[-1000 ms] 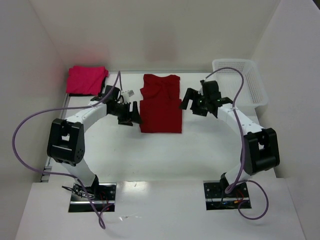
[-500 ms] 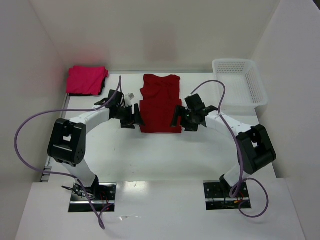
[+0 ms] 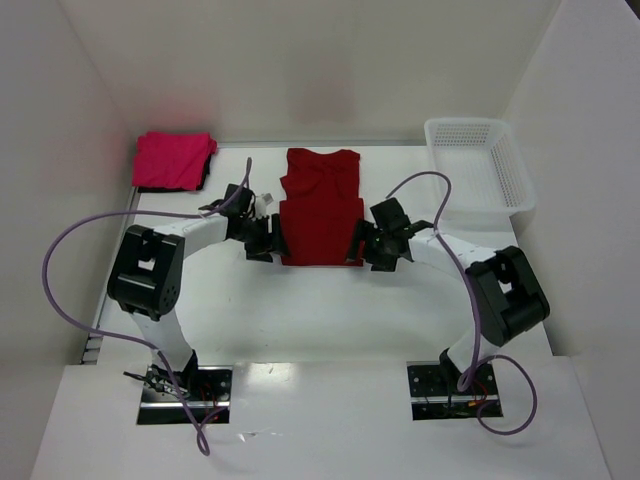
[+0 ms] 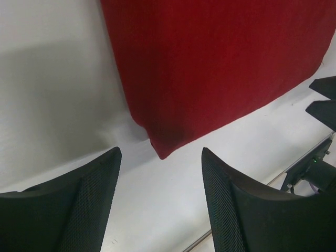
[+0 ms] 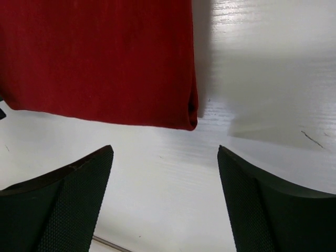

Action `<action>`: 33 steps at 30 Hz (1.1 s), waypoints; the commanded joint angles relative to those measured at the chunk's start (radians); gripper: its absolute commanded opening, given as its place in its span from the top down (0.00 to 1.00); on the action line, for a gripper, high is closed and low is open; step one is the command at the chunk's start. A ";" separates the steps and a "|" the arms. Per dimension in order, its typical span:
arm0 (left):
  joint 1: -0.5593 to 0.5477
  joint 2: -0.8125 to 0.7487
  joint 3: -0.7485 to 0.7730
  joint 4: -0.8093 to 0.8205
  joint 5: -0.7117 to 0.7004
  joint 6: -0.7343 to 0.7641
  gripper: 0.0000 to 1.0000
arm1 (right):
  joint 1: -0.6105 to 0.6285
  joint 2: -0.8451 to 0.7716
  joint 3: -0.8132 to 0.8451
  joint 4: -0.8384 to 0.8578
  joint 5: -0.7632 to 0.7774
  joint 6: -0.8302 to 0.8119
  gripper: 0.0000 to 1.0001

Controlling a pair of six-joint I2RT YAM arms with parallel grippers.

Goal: Fold and stack the t-shirts

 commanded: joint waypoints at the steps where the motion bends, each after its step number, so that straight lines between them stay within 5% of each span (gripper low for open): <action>1: -0.010 0.014 0.038 0.030 0.000 0.003 0.29 | -0.001 0.041 0.000 0.078 0.016 0.013 0.16; 18: -0.019 0.050 0.038 0.049 0.000 0.003 0.38 | -0.001 0.104 0.030 0.153 0.028 0.004 0.27; 33: -0.048 0.078 0.056 0.086 0.000 -0.016 0.48 | -0.001 0.122 0.048 0.144 0.048 -0.005 0.50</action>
